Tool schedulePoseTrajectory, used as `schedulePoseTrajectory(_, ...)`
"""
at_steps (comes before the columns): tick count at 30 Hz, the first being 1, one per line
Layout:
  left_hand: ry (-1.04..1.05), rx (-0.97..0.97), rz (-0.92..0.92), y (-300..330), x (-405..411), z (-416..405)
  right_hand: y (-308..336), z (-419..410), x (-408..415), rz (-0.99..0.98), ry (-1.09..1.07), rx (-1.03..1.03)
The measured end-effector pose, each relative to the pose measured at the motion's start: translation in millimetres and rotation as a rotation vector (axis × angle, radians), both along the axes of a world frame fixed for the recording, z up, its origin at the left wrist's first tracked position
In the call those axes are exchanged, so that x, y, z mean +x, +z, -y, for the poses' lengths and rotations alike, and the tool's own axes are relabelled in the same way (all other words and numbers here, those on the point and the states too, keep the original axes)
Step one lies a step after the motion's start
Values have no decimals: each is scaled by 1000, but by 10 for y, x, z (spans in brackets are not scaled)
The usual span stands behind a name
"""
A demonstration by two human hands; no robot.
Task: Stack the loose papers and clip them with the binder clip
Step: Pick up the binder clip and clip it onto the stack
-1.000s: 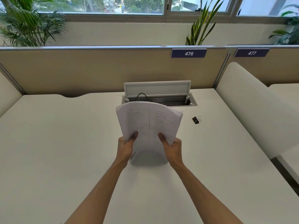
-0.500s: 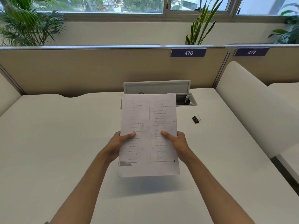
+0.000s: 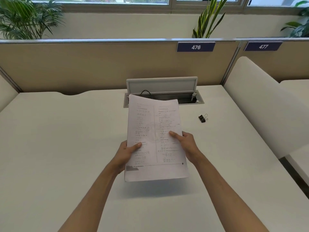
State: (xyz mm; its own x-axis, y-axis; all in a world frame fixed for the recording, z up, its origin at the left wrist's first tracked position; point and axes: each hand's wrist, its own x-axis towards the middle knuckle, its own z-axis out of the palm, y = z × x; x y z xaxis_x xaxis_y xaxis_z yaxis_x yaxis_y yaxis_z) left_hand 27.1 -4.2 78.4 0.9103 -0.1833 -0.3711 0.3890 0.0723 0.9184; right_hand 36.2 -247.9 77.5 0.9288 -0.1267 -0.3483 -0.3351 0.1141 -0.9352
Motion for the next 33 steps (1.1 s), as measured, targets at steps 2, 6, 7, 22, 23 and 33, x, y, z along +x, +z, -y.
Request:
schedulePoseTrajectory(2,3,3,9,-17,-12,-8,8,57,12,8,-42,-79)
schedulePoseTrajectory(6,18,12,8,-50,-29,-42,-57,319,151,-16,-227,-309)
schedulePoseTrajectory(7,22,16,6,-58,-33,-49,-81,419,203,-21,-265,-383)
schedulePoseTrajectory(22,47,8,-79,-159,78,-39,-229,1365,789,-156,-352,-689)
schedulePoseTrajectory(23,47,7,-83,-161,94,-33,-240,1399,834,-166,-340,-702)
schedulePoseTrajectory(33,47,-4,-122,-180,190,-4,-441,1492,1086,-275,-304,-703)
